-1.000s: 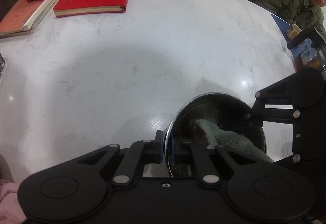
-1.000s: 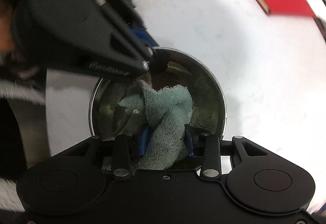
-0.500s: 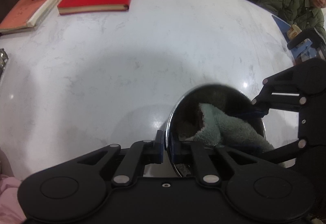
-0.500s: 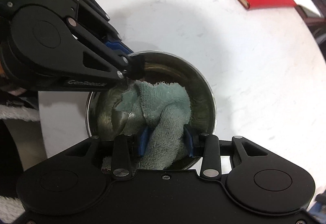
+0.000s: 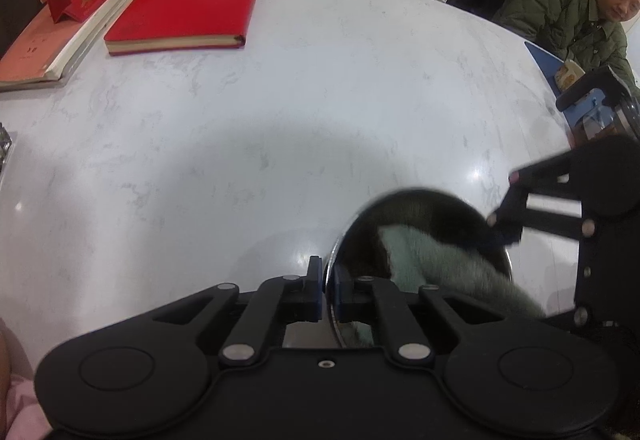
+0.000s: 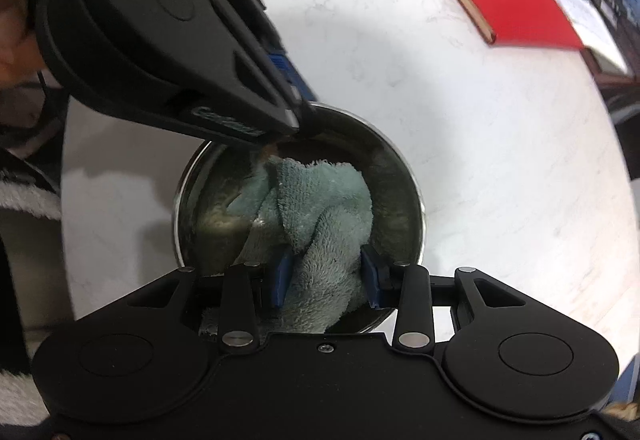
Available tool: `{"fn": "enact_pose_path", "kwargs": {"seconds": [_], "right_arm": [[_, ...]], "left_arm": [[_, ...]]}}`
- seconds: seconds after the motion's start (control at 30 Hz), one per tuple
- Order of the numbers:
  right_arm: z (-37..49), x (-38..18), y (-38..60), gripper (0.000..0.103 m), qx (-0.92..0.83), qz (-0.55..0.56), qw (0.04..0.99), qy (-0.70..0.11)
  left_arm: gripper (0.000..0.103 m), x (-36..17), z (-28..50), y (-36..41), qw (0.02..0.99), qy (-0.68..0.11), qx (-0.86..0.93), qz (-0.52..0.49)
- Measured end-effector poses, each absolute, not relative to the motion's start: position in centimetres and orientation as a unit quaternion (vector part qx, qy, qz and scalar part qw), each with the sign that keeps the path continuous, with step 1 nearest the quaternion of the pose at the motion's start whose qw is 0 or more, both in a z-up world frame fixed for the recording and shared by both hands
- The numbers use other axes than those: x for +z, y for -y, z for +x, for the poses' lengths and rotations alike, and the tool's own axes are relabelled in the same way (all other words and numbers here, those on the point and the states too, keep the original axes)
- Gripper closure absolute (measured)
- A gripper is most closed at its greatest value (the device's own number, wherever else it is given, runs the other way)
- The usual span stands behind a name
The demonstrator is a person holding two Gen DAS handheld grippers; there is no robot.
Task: Clean bowl
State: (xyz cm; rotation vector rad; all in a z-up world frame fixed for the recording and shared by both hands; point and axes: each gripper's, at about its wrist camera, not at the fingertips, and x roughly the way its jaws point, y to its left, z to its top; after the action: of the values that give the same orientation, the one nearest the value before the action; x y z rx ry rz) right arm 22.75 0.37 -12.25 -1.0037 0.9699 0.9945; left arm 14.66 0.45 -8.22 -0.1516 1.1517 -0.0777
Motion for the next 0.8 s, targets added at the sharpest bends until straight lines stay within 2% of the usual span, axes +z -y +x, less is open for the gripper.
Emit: {"fn": "enact_pose_path", "kwargs": {"seconds": [0.5,0.67,0.8], "right_arm": [[19.7,-13.0,-1.6,0.068,0.482,-0.563,0.592,-0.316],[23.4,-15.4,0.2,0.068,0.491,-0.583,0.576,-0.297],[19.7,-13.7,1.0,0.068,0.497,-0.591,0.566,-0.289]], "left_arm": [[0.095,-7.2,13.0,-1.0,0.829,-0.552,-0.027,-0.090],[0.095,-7.3,14.5,-1.5,0.832,-0.547,-0.027,-0.090],[0.095,-8.1,15.3,-1.4,0.829,-0.551,-0.033,-0.088]]}}
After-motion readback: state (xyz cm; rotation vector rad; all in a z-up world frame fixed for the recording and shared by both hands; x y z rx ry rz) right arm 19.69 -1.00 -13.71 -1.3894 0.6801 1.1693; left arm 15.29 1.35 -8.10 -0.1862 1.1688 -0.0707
